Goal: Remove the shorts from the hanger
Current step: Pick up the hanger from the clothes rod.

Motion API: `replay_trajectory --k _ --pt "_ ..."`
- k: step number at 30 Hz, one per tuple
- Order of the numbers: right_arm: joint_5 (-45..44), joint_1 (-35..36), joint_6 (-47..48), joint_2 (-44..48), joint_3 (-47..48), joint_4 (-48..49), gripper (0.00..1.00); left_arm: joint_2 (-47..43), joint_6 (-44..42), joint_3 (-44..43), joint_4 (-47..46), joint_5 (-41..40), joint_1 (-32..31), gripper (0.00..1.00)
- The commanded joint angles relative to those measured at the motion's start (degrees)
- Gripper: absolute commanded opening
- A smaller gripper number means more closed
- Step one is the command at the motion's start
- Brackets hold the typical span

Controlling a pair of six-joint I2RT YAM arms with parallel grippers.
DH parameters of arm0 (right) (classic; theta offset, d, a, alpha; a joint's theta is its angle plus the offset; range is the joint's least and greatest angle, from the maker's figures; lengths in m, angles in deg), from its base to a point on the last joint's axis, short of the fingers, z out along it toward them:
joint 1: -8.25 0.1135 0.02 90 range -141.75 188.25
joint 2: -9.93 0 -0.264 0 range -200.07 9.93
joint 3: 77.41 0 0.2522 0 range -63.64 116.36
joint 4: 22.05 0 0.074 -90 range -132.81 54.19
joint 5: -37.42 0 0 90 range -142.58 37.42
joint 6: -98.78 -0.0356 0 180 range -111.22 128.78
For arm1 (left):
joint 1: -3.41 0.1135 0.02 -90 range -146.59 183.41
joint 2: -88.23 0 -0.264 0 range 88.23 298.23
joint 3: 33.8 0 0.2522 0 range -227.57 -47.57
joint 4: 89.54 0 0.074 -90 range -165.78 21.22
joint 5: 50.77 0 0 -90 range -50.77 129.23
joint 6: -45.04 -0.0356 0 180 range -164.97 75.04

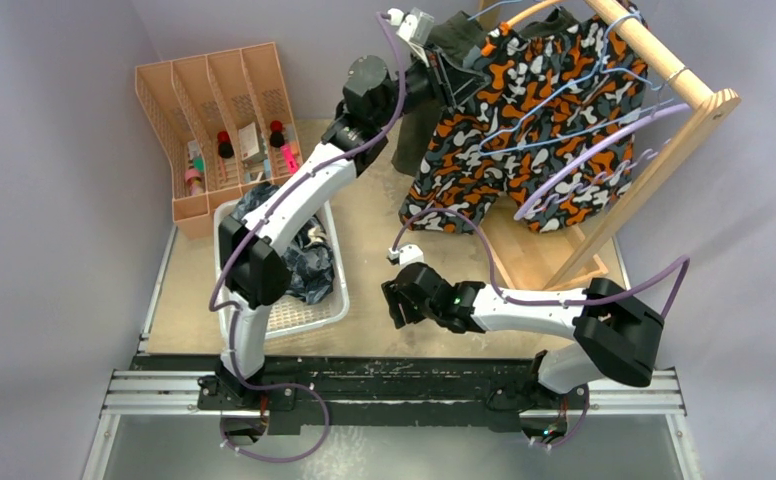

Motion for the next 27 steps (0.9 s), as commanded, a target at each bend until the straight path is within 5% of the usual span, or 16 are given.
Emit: replay_trajectory --k 1,8,27 --pt "-0.69 0.22 -0.68 -0.29 2.24 -0.47 0.66 -7.79 -3.03 -0.3 -5.65 -1.99 -0.08 0.0" --pt "-2.67 0.21 -2.16 1.19 2.4 -1.37 0.66 -15.19 -10.69 10.66 0.89 -7.95 -0.08 0.0" --pt "-9.41 0.15 -5.21 12.16 2.84 -4.0 0.66 -30.78 -14.56 29.93 -2.09 -17.71 -0.08 0.0"
